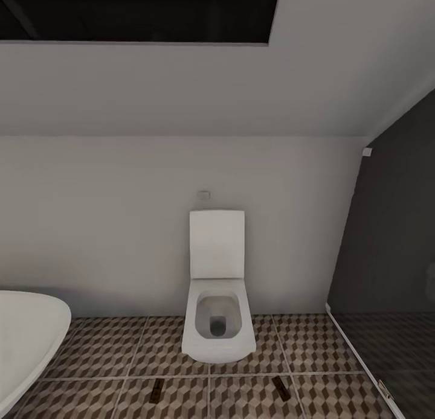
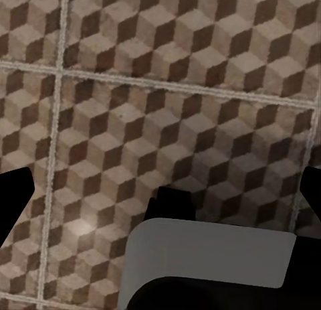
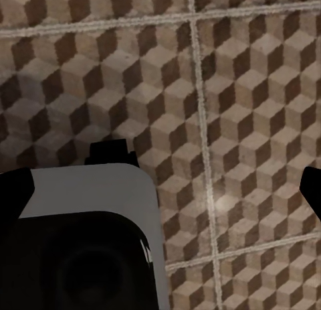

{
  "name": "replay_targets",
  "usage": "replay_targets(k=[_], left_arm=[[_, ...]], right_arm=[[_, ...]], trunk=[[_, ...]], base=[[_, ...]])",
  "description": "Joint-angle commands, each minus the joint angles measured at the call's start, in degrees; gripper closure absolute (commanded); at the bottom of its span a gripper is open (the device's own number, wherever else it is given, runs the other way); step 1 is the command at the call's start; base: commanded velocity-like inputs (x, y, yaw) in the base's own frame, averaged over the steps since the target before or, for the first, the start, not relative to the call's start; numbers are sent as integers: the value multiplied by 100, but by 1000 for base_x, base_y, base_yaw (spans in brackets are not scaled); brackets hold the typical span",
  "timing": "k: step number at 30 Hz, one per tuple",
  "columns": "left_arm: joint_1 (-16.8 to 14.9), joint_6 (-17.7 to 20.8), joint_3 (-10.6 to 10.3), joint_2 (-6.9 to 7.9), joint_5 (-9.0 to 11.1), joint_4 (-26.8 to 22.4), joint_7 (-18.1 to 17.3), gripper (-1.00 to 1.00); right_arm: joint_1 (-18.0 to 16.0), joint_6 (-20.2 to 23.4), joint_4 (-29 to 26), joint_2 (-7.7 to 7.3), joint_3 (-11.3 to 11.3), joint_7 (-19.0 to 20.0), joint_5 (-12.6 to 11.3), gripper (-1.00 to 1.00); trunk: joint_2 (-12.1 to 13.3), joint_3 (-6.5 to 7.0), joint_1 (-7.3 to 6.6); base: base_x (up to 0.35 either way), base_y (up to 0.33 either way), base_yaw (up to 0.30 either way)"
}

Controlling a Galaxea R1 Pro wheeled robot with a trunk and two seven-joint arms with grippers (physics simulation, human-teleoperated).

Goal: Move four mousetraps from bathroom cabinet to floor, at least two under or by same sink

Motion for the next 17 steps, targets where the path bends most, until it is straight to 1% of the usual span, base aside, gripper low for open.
replay_targets(k=[1,17], left_arm=[[-3,-16,-48,-3,54,3,14,-100],[-3,-16,-71,28,63,3,17,-100]], right_arm=[[-7,-33,16,2,50,-1,-54,-100],[-7,-30,16,13,47,-1,-58,-100]], trunk=[[-3,-6,0],[-3,-6,0]], base=[[0,0,0],[0,0,0]])
